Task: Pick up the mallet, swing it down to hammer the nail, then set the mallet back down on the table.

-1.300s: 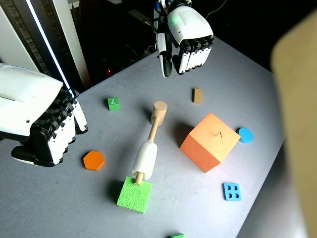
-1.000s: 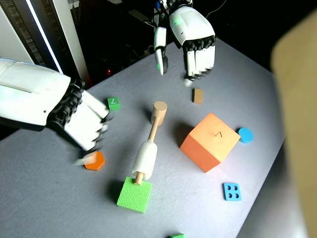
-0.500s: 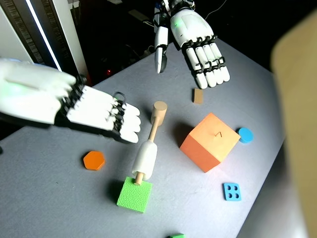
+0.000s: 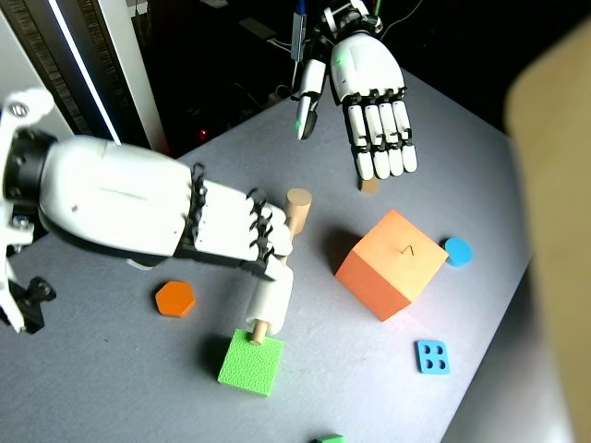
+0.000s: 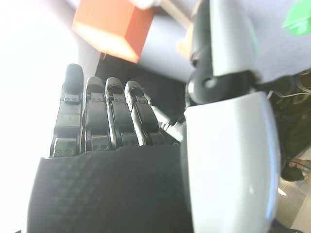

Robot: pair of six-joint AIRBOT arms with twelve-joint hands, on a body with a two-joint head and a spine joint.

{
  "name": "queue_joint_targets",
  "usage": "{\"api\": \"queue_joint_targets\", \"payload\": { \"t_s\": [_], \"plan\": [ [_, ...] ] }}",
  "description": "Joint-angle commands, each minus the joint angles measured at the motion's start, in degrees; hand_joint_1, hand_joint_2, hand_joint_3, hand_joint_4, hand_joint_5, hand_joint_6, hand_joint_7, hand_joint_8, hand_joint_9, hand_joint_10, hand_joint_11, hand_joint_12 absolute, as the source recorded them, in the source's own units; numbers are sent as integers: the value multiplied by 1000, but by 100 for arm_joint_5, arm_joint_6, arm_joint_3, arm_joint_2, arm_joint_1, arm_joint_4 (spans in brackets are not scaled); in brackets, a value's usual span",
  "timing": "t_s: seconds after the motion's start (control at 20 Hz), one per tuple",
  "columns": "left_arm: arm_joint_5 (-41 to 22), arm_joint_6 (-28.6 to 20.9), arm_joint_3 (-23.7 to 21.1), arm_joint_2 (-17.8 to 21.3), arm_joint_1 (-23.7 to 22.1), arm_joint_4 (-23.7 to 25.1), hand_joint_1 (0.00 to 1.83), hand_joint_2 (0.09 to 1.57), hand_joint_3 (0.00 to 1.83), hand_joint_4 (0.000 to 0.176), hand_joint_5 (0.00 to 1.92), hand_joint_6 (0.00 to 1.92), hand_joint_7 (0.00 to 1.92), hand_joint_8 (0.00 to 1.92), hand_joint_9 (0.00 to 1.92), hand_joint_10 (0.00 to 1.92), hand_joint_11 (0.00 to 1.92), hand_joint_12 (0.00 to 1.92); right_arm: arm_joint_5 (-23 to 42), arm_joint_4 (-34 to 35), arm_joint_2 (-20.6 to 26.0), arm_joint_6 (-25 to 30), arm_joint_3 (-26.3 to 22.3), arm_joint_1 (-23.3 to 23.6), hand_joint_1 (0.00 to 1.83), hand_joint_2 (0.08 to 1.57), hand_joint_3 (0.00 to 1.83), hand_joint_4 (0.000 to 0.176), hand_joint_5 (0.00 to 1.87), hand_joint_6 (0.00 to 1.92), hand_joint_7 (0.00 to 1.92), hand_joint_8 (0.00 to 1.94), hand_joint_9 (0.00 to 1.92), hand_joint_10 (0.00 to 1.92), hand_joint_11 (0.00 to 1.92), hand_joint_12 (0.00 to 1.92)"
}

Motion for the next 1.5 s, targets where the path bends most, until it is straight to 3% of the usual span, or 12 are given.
{"api": "queue_joint_targets", "payload": {
  "t_s": [0.0, 0.1, 0.2, 0.3, 0.45, 0.6, 0.7, 0.85, 0.95, 1.1, 1.45],
  "plan": [
    [-554, -145, 76, -28, -37, 86, 0, 1281, 8, 0, 0, 0, 0, 0, 0, 0, 0, 0, 73, 44, -55, 247, 88, 189, 1330, 888, 0, 0, 47, 7, 3, 0, 18, 4, 0, 528],
    [-546, -338, 219, -122, -45, 230, 0, 1283, 8, 0, 1, 0, 5, 2, 0, 0, 0, 0, -317, -243, -215, 845, 309, 443, 1278, 891, 1, 0, 34, 2, 0, 0, 2, 0, 0, 515],
    [-328, -579, 352, -227, -92, 463, 0, 1291, 10, 0, 0, 0, 3, 1, 0, 0, 0, 0, -797, -1375, -449, 2058, 511, 797, 1272, 917, 8, 0, 9, 3, 0, 0, 0, 0, 0, 454],
    [-218, -638, 415, -291, -113, 541, 0, 1291, 9, 0, 0, 0, 0, 0, 0, 0, 0, 0, -1094, -2126, -633, 3266, 711, 993, 1268, 914, 3, 0, 32, 5, 4, 1, 11, 3, 0, 512],
    [-133, -630, 526, -418, -140, 544, 0, 1289, 7, 0, 0, 0, 0, 0, 0, 0, 0, 0, -1100, -2390, -665, 3838, 720, 998, 1264, 934, 5, 0, 7, 0, 0, 0, 0, 0, 0, 471],
    [-61, -581, 654, -540, -223, 543, 0, 1283, 2, 0, 0, 0, 0, 0, 0, 0, 0, 0, -1287, -4028, -877, 5022, 706, 999, 1266, 932, 1, 0, 37, 5, 5, 1, 11, 1, 0, 494],
    [58, -509, 787, -665, -369, 543, 0, 1284, 3, 0, 0, 0, 0, 0, 0, 0, 1, 1, -1218, -4209, -1041, 5126, 730, 1032, 1262, 934, 2, 0, 38, 1, 4, 0, 9, 1, 0, 454],
    [249, -251, 909, -752, -566, 368, 0, 1287, 4, 0, 0, 0, 0, 0, 0, 0, 0, 0, -1311, -5067, -1319, 5730, 756, 1029, 1248, 924, 0, 0, 50, 2, 17, 2, 31, 5, 0, 536],
    [273, -64, 957, -776, -601, 168, 0, 1287, 3, 0, 0, 0, 0, 0, 0, 0, 2, 1, -1395, -5324, -1517, 5969, 776, 1034, 1301, 936, 2, 0, 48, 0, 12, 0, 18, 0, 0, 456],
    [322, -7, 1056, -826, -601, 87, 0, 1293, 5, 0, 0, 0, 0, 0, 0, 0, 9, 5, -1658, -6029, -1842, 6537, 795, 898, 1316, 925, 0, 0, 71, 6, 31, 5, 35, 5, 0, 481],
    [275, -43, 1247, -981, -609, 48, 0, 1284, 0, 0, 0, 0, 0, 0, 0, 0, 2, 4, -1766, -6611, -2483, 7260, 1229, 428, 1297, 919, 0, 0, 84, 3, 56, 5, 52, 5, 0, 513]
  ]
}}
